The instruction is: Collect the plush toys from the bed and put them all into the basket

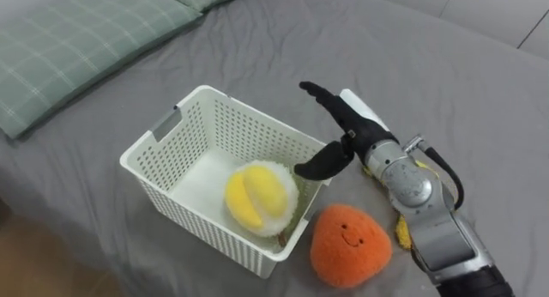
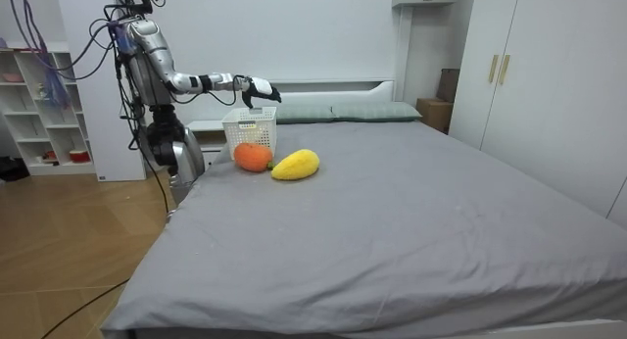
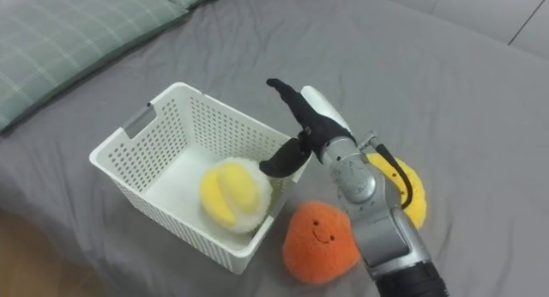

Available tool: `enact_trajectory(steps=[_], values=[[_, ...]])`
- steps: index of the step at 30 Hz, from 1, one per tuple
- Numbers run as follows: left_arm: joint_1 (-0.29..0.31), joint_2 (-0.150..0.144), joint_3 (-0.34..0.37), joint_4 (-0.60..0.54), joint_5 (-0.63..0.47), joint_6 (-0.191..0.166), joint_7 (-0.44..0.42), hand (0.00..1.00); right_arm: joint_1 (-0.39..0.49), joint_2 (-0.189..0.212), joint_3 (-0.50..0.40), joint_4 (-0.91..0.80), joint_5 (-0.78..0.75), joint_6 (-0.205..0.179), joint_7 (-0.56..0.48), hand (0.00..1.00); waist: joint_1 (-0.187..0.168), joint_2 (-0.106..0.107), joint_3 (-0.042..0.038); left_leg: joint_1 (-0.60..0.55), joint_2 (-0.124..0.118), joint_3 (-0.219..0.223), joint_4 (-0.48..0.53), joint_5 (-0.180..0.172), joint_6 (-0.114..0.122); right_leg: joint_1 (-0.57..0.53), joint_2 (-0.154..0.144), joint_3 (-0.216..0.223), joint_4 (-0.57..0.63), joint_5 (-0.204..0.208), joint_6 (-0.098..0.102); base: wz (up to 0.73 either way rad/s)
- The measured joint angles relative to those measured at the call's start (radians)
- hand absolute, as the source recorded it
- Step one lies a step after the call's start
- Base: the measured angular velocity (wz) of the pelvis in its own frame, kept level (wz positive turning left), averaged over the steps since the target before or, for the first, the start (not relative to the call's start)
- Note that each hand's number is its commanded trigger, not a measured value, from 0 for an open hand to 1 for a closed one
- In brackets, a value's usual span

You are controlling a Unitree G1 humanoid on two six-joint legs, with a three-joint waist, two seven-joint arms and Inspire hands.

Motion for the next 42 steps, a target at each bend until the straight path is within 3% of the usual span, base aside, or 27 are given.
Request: enact_trajectory(steps=[4,8,12,15,22,25,30,34,35,36,40,42], values=[[0.005,-0.002,0.008,0.0,-0.003,0.0,0.008,0.0,0.0,-0.021,-0.043,0.06,0.01,-0.006,-0.048,0.0,-0.009,-0.002,-0.0023,0.01,0.002,0.013,-0.008,0.0,0.0,0.0,0.0,0.014,0.0,0.0,0.001,-0.1],[0.015,0.004,0.008,0.007,-0.022,-0.001,0.013,0.0,0.0,-0.04,-0.078,0.109,0.011,-0.006,-0.09,0.0,-0.046,-0.003,-0.0042,0.016,0.003,0.026,-0.012,-0.001,0.001,0.001,-0.001,0.015,0.001,0.001,0.001,-0.05],[0.028,0.008,0.012,0.007,-0.023,-0.001,0.009,0.0,0.0,-0.045,-0.122,0.124,0.048,-0.011,-0.112,0.0,-0.06,-0.002,-0.0074,0.041,0.012,0.066,-0.024,-0.003,0.004,0.006,0.001,0.043,0.004,0.001,0.002,-0.23],[0.04,0.015,0.012,0.007,-0.023,-0.006,0.007,0.0,0.006,-0.045,-0.122,0.18,0.051,-0.019,-0.122,0.0,-0.084,-0.009,-0.0148,0.06,0.015,0.082,-0.025,-0.007,0.005,0.017,0.001,0.053,0.004,0.002,0.002,-0.15],[0.048,0.018,0.009,0.009,-0.042,-0.008,0.005,0.0,0.022,-0.046,-0.142,0.245,0.051,-0.024,-0.137,0.0,-0.118,-0.006,-0.0156,0.065,0.018,0.102,-0.023,-0.015,0.009,0.007,0.002,0.083,0.017,0.002,0.004,-0.13],[0.047,0.019,-0.009,0.008,-0.046,-0.009,0.005,0.0,0.022,-0.046,-0.141,0.282,0.042,-0.032,-0.154,0.0,-0.132,0.0,-0.0189,0.052,0.018,0.111,-0.021,-0.016,0.01,-0.014,0.002,0.097,0.025,0.003,0.004,-0.11],[0.03,0.038,-0.085,0.031,-0.163,-0.022,-0.002,0.0,0.016,-0.05,-0.139,0.387,0.058,-0.064,-0.174,0.0,-0.141,0.008,-0.0207,0.011,0.021,0.123,-0.015,-0.014,0.011,-0.07,0.002,0.11,0.038,0.003,0.003,-0.07],[-0.038,0.062,-0.145,0.07,-0.183,-0.031,-0.02,0.0,-0.05,-0.054,-0.14,0.543,0.109,-0.099,-0.22,0.0,-0.139,0.006,-0.0165,-0.063,0.022,0.13,-0.002,-0.003,0.011,-0.148,0.001,0.118,0.055,0.006,-0.001,-0.02],[-0.061,0.067,-0.149,0.09,-0.183,-0.039,-0.021,0.0,-0.083,-0.054,-0.14,0.597,0.113,-0.107,-0.235,0.0,-0.136,0.005,-0.0139,-0.089,0.024,0.139,-0.001,0.001,0.011,-0.177,0.002,0.122,0.059,0.009,-0.003,-0.07],[-0.077,0.072,-0.16,0.103,-0.186,-0.049,-0.023,0.0,-0.112,-0.054,-0.142,0.645,0.133,-0.123,-0.253,0.0,-0.139,0.005,-0.0056,-0.11,0.026,0.139,0.005,0.002,0.011,-0.196,0.004,0.124,0.06,0.012,-0.004,-0.07],[-0.106,0.087,-0.195,0.109,-0.198,-0.072,-0.023,0.0,-0.167,-0.059,-0.143,0.735,0.198,-0.167,-0.293,0.0,-0.137,-0.001,0.0046,-0.164,0.033,0.144,0.01,0.003,0.008,-0.251,0.01,0.126,0.057,0.02,-0.009,-0.03],[-0.114,0.092,-0.202,0.11,-0.199,-0.087,-0.023,0.0,-0.205,-0.066,-0.142,0.794,0.204,-0.188,-0.308,0.0,-0.135,-0.001,0.0058,-0.197,0.035,0.143,0.014,0.005,0.006,-0.281,0.013,0.125,0.057,0.021,-0.011,0.0]])
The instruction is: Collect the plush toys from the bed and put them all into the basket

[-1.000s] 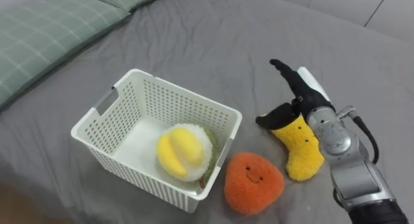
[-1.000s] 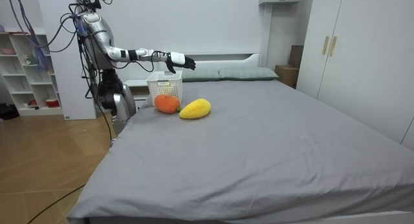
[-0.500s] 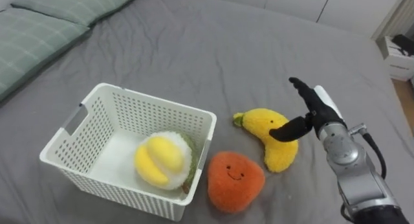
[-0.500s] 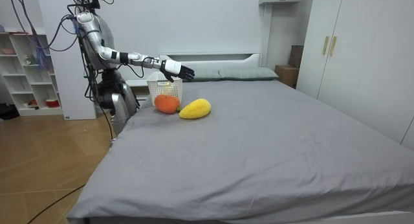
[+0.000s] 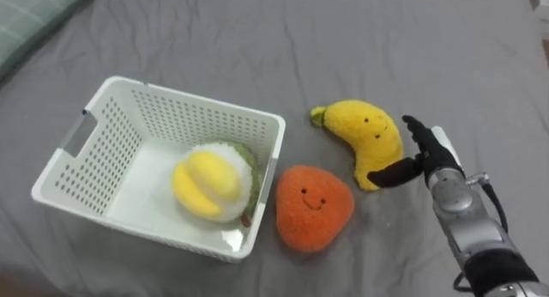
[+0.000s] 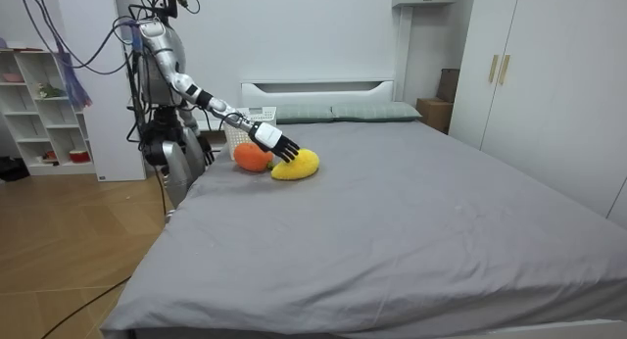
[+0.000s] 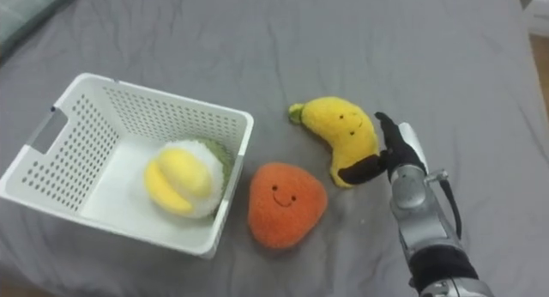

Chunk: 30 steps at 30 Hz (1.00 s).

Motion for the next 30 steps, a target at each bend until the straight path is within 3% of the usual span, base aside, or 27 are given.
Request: enact_trajectory(steps=[4,5,6,12,18,30], values=[[-0.026,-0.007,-0.022,0.022,-0.039,-0.03,-0.004,0.0,-0.025,-0.023,0.001,0.077,0.012,-0.036,-0.025,0.0,0.012,-0.001,0.0053,-0.022,0.001,-0.001,0.0,0.001,-0.002,-0.023,0.0,-0.004,0.002,-0.001,-0.001,0.01],[-0.032,-0.007,-0.032,0.028,-0.043,-0.037,-0.006,0.0,-0.03,-0.029,0.003,0.092,0.019,-0.044,-0.033,0.0,0.017,-0.003,0.0092,-0.027,0.002,0.001,-0.001,0.001,-0.002,-0.03,0.0,-0.003,0.003,-0.001,-0.001,-0.07],[-0.047,-0.006,-0.041,0.039,-0.062,-0.044,-0.006,0.0,-0.034,-0.042,0.005,0.105,0.049,-0.054,-0.045,0.0,0.03,-0.005,0.0194,-0.031,0.003,0.006,-0.001,0.001,-0.002,-0.038,0.0,-0.002,0.008,-0.002,-0.002,-0.06],[-0.064,0.002,-0.042,0.062,-0.126,-0.05,-0.02,0.0,-0.075,-0.064,0.004,0.192,0.119,-0.054,-0.1,0.0,0.033,-0.018,0.0338,-0.069,0.003,0.002,-0.001,0.001,-0.002,-0.075,0.0,-0.009,0.012,-0.002,-0.002,0.01],[-0.064,0.005,-0.068,0.065,-0.158,-0.051,-0.021,0.0,-0.141,-0.069,0.004,0.256,0.154,-0.054,-0.14,0.0,0.036,-0.021,0.0344,-0.088,0.002,-0.014,0.0,0.001,-0.002,-0.09,-0.001,-0.019,0.011,-0.002,-0.002,0.05],[-0.082,0.008,-0.12,0.064,-0.197,-0.051,-0.021,0.0,-0.158,-0.076,0.037,0.276,0.303,-0.051,-0.159,0.0,0.068,-0.019,0.0337,-0.097,0.001,-0.023,0.001,0.002,-0.003,-0.099,0.0,-0.018,0.012,-0.002,-0.003,0.01]])
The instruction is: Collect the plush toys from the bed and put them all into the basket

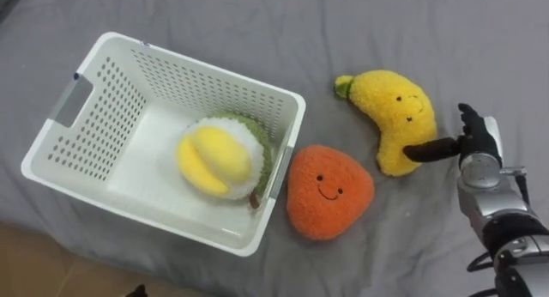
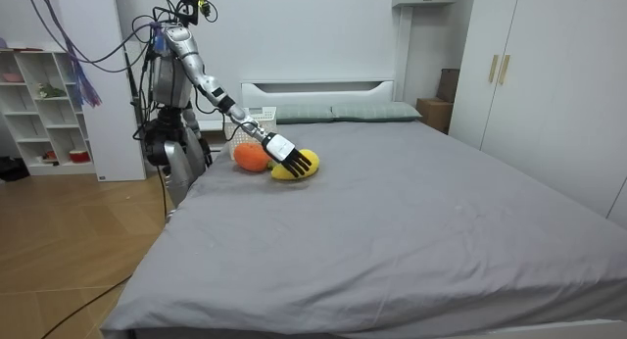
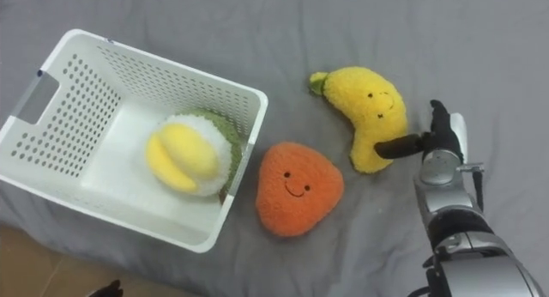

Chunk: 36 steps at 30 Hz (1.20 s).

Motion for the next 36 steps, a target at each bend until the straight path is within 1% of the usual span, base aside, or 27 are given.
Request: enact_trajectory(steps=[1,3,6,10,12,13,14,15,16,17,20,23,27,30,33,36], values=[[0.0,0.0,0.0,0.001,-0.001,0.0,0.0,0.0,0.0,0.0,0.006,0.001,0.015,0.0,0.0,0.0,0.002,0.0,0.0,0.0,0.0,0.0,0.0,0.0,0.0,0.0,0.0,-0.001,0.0,0.0,0.0,0.0],[-0.006,-0.005,0.0,0.0,0.0,0.0,-0.001,0.0,0.0,-0.002,0.008,0.023,0.104,0.0,0.0,0.0,0.018,0.0,0.0,0.001,0.0,0.0,0.0,0.0,0.0,0.001,0.0,-0.001,0.0,0.0,0.0,0.0],[-0.006,-0.007,0.002,0.001,0.001,0.0,-0.006,0.0,0.0,-0.002,0.009,0.031,0.192,0.0,0.012,0.0,0.023,0.004,0.0009,0.001,0.0,0.0,0.0,0.0,0.0,0.004,0.0,-0.006,0.0,0.0,0.0,0.04],[-0.004,-0.01,0.002,0.001,0.002,0.0,-0.021,0.0,0.0,-0.002,0.007,0.031,0.224,0.0,0.048,0.0,0.024,0.014,0.0019,0.0,-0.001,-0.005,0.007,0.0,0.0,0.009,-0.001,-0.012,-0.001,0.0,0.0,0.05],[-0.002,-0.018,0.001,0.006,0.0,0.0,-0.023,0.0,-0.005,-0.002,0.007,0.031,0.221,-0.001,0.069,0.0,0.025,0.028,0.0017,0.0,-0.002,-0.005,0.013,0.0,0.0,0.012,-0.003,-0.015,0.002,-0.001,0.0,0.0],[-0.001,-0.021,0.001,0.006,0.0,0.0,-0.023,0.0,-0.006,-0.002,0.007,0.031,0.22,-0.001,0.073,0.02,0.025,0.032,0.0019,0.0,-0.002,-0.005,0.015,0.0,0.0,0.012,-0.004,-0.015,0.003,-0.001,0.0,0.0],[-0.001,-0.024,0.001,0.007,0.0,0.0,-0.025,0.0,-0.006,-0.002,0.007,0.03,0.219,-0.001,0.077,0.38,0.029,0.038,0.0015,0.001,-0.002,-0.004,0.015,0.0,0.0,0.012,-0.005,-0.015,0.005,-0.002,-0.001,0.0],[0.0,-0.027,0.001,0.007,-0.001,-0.001,-0.027,0.0,-0.006,-0.002,0.008,0.03,0.219,-0.001,0.08,0.55,0.035,0.042,0.0014,0.001,-0.002,-0.006,0.016,0.0,0.0,0.012,-0.005,-0.015,0.007,-0.003,-0.002,0.0],[0.001,-0.027,0.001,0.007,-0.002,-0.001,-0.027,0.0,-0.006,-0.002,0.008,0.03,0.219,-0.001,0.081,0.91,0.037,0.043,0.0014,0.001,-0.002,-0.006,0.016,0.0,0.0,0.012,-0.006,-0.016,0.008,-0.005,-0.003,0.0],[0.002,-0.028,0.001,0.007,-0.004,-0.001,-0.027,0.0,-0.006,-0.002,0.008,0.03,0.22,-0.001,0.085,1.0,0.041,0.043,0.0015,0.001,-0.002,-0.007,0.017,0.0,0.0,0.01,-0.006,-0.017,0.015,-0.007,-0.004,0.06],[0.003,-0.028,-0.004,0.011,-0.032,-0.001,-0.027,0.0,-0.008,-0.002,0.008,0.03,0.208,-0.001,0.093,1.0,0.043,0.043,0.0017,0.0,-0.002,-0.017,0.019,0.001,-0.002,0.011,-0.006,-0.028,0.021,-0.008,-0.005,0.09],[0.002,-0.028,-0.022,0.019,-0.059,-0.001,-0.027,0.0,-0.007,-0.002,0.013,0.033,0.206,-0.001,0.081,1.0,0.044,0.043,0.0018,0.0,-0.002,-0.018,0.023,0.001,-0.002,0.015,-0.007,-0.03,0.022,-0.008,-0.005,0.03],[0.001,-0.028,-0.024,0.021,-0.061,-0.007,-0.028,0.0,-0.007,-0.002,0.045,0.051,0.159,-0.001,0.082,1.0,0.048,0.043,0.002,0.0,-0.002,-0.018,0.023,0.001,-0.002,0.013,-0.006,-0.029,0.023,-0.008,-0.005,0.0],[0.001,-0.028,-0.025,0.022,-0.062,-0.011,-0.035,0.0,-0.007,-0.001,0.049,0.058,0.133,-0.001,0.099,1.0,0.05,0.043,0.0021,0.0,-0.002,-0.018,0.023,0.001,-0.002,0.013,-0.006,-0.029,0.023,-0.008,-0.005,0.0],[0.002,-0.028,-0.028,0.023,-0.064,-0.022,-0.038,0.0,-0.007,-0.001,0.058,0.059,0.131,-0.002,0.11,1.0,0.051,0.043,0.0021,0.0,-0.002,-0.019,0.023,0.001,-0.002,0.013,-0.006,-0.029,0.023,-0.008,-0.005,0.0],[0.002,-0.028,-0.028,0.029,-0.065,-0.027,-0.041,0.0,-0.007,-0.001,0.057,0.059,0.131,-0.012,0.117,1.0,0.052,0.043,0.0021,0.0,-0.002,-0.019,0.023,0.001,-0.002,0.014,-0.007,-0.029,0.023,-0.008,-0.005,0.0]])
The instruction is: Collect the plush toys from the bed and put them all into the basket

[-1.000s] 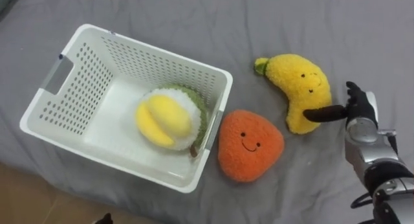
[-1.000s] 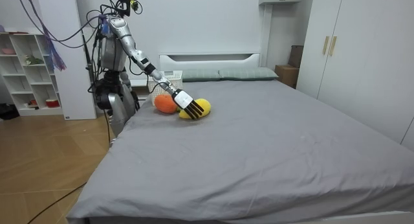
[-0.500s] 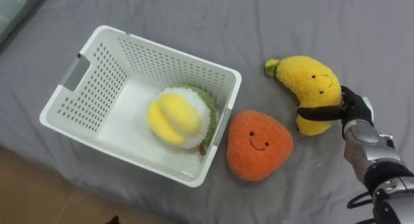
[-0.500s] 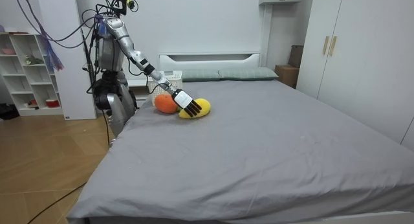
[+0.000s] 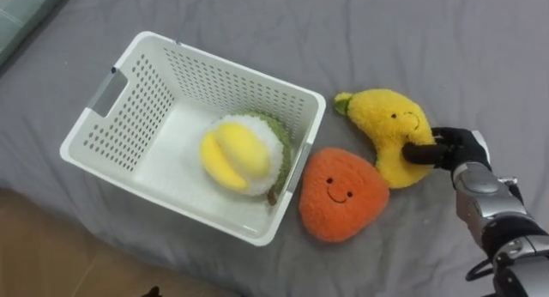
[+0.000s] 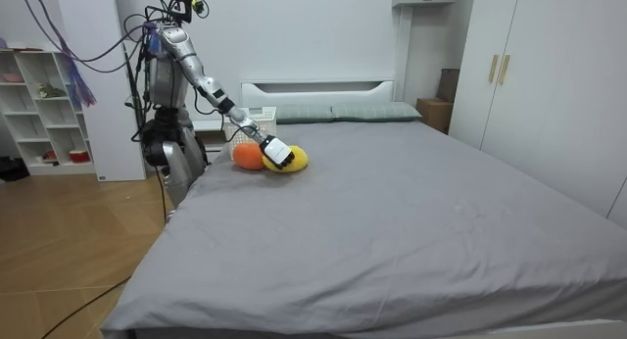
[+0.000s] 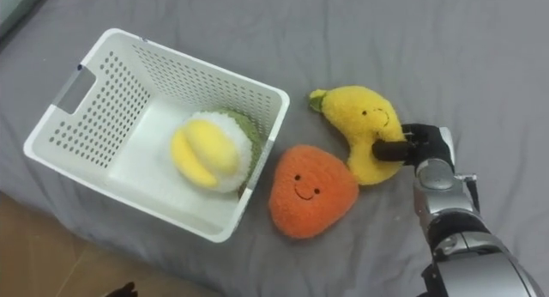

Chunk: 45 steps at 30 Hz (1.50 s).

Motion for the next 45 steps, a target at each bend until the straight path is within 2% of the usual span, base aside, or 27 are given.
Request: enact_trajectory(steps=[7,10,14,17,22,24,25,27,29,34,36,41,45], values=[[0.004,0.004,0.002,0.0,-0.006,0.0,-0.009,0.0,0.0,-0.002,-0.003,-0.001,0.005,0.001,0.0,1.0,-0.003,-0.001,0.0001,0.0,-0.001,-0.002,0.001,0.0,0.0,-0.007,-0.006,-0.01,0.021,-0.006,0.0,0.01],[0.01,0.014,0.001,0.001,-0.013,-0.002,-0.023,0.0,0.0,-0.004,-0.001,-0.001,0.053,0.001,0.001,1.0,-0.007,-0.002,-0.0004,0.0,-0.001,-0.001,0.003,0.0,0.0,-0.008,-0.008,-0.013,0.031,-0.007,0.0,0.01],[0.033,0.027,0.006,-0.001,-0.011,-0.01,-0.025,0.0,0.001,-0.014,-0.003,-0.004,0.127,0.001,0.019,1.0,-0.02,-0.003,-0.0013,0.01,-0.002,-0.009,0.006,0.0,0.0,0.011,-0.009,-0.034,0.027,-0.007,0.0,0.09],[0.069,0.027,0.042,-0.008,0.0,-0.011,-0.025,0.0,0.012,-0.014,-0.014,-0.075,0.148,0.005,0.035,1.0,-0.034,-0.003,-0.0027,0.031,-0.002,-0.006,0.004,0.0,0.0,0.032,-0.008,-0.032,0.025,-0.007,0.0,0.0],[0.131,0.034,0.074,-0.028,0.008,-0.014,-0.025,0.0,0.026,-0.019,-0.015,-0.271,0.161,0.004,0.02,1.0,-0.063,-0.003,-0.0157,0.081,-0.002,-0.006,-0.005,0.0,0.0,0.087,-0.006,-0.036,0.006,-0.007,0.0,0.0],[0.154,0.033,0.078,-0.036,0.009,-0.014,-0.025,0.0,0.032,-0.019,-0.012,-0.337,0.166,0.004,0.022,1.0,-0.069,0.001,-0.0342,0.123,-0.003,-0.011,-0.019,-0.001,-0.001,0.131,-0.005,-0.04,-0.012,-0.007,0.0,0.02],[0.157,0.033,0.08,-0.037,0.009,-0.014,-0.025,0.0,0.04,-0.018,-0.012,-0.366,0.161,0.004,0.021,1.0,-0.068,0.002,-0.0363,0.134,-0.003,-0.011,-0.021,-0.001,-0.001,0.144,-0.004,-0.041,-0.016,-0.007,0.0,0.04],[0.177,0.031,0.095,-0.04,0.03,-0.012,-0.025,0.0,0.095,-0.018,-0.011,-0.508,0.16,0.004,0.028,1.0,-0.065,0.005,-0.0539,0.174,-0.006,-0.011,-0.035,-0.001,-0.001,0.193,-0.002,-0.048,-0.04,-0.006,0.0,0.04],[0.198,0.026,0.115,-0.068,0.05,-0.005,-0.025,0.0,0.116,-0.018,-0.01,-0.6,0.169,0.004,0.04,1.0,-0.068,0.01,-0.0581,0.195,-0.006,-0.013,-0.038,-0.001,-0.002,0.216,-0.002,-0.049,-0.045,-0.007,0.001,0.02],[0.212,0.024,0.12,-0.084,0.051,0.015,-0.02,0.0,0.141,-0.016,0.01,-0.797,0.157,0.006,0.048,1.0,-0.069,0.018,-0.0576,0.236,-0.006,-0.017,-0.047,-0.001,-0.003,0.262,0.0,-0.046,-0.056,-0.007,0.001,0.0],[0.212,0.019,0.139,-0.088,0.089,0.026,-0.019,0.0,0.162,-0.009,0.036,-0.87,0.113,0.012,0.074,1.0,-0.064,0.022,-0.0552,0.252,-0.007,-0.018,-0.05,-0.002,-0.004,0.281,0.0,-0.049,-0.059,-0.007,0.001,0.0],[0.213,0.018,0.14,-0.103,0.118,0.032,-0.022,0.0,0.168,0.002,0.103,-0.922,0.071,0.019,0.125,1.0,-0.061,0.025,-0.0535,0.262,-0.014,-0.039,-0.049,-0.001,-0.004,0.302,-0.001,-0.061,-0.062,-0.009,0.005,0.12],[0.236,0.015,0.159,-0.123,0.152,0.037,-0.025,0.0,0.183,0.02,0.114,-0.986,0.062,0.036,0.157,0.98,-0.045,0.024,-0.0535,0.265,-0.018,-0.048,-0.049,-0.001,-0.002,0.316,-0.003,-0.069,-0.077,-0.009,0.009,0.08]])
